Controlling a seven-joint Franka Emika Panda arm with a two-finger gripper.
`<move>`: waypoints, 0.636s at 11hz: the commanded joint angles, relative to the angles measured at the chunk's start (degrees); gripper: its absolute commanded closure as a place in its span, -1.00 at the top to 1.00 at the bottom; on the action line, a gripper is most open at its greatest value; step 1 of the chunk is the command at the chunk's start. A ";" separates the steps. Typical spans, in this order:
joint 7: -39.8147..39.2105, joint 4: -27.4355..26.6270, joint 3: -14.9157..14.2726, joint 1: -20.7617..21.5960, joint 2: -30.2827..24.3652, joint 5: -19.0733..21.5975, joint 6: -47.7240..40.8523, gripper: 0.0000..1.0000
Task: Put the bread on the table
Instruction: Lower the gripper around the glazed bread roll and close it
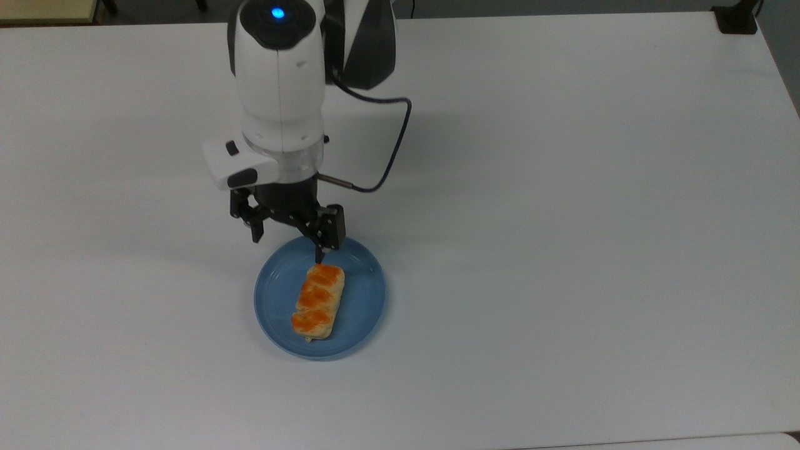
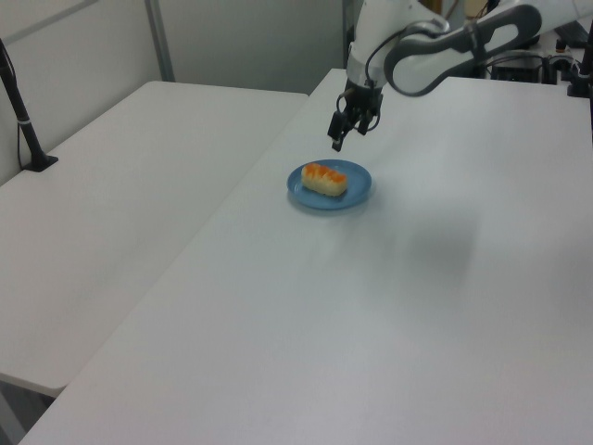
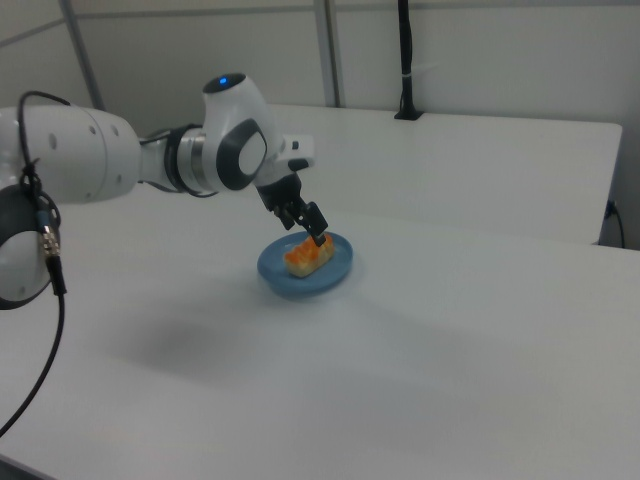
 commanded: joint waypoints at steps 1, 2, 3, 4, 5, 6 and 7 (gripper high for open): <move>5.15 -0.10 -0.33 1.71 3.06 -3.63 5.55 1.00; 5.24 -0.10 -0.33 1.80 4.46 -4.07 8.00 1.00; 5.50 0.17 -0.24 2.23 5.69 -3.99 10.29 1.00; 7.42 0.17 -0.33 2.67 6.40 -4.17 11.36 1.00; 8.05 0.17 -0.33 2.76 6.67 -4.78 11.37 1.00; 8.23 0.17 -0.33 3.20 7.28 -5.74 11.37 0.99; 8.32 0.17 -0.33 3.46 7.81 -6.62 11.37 0.90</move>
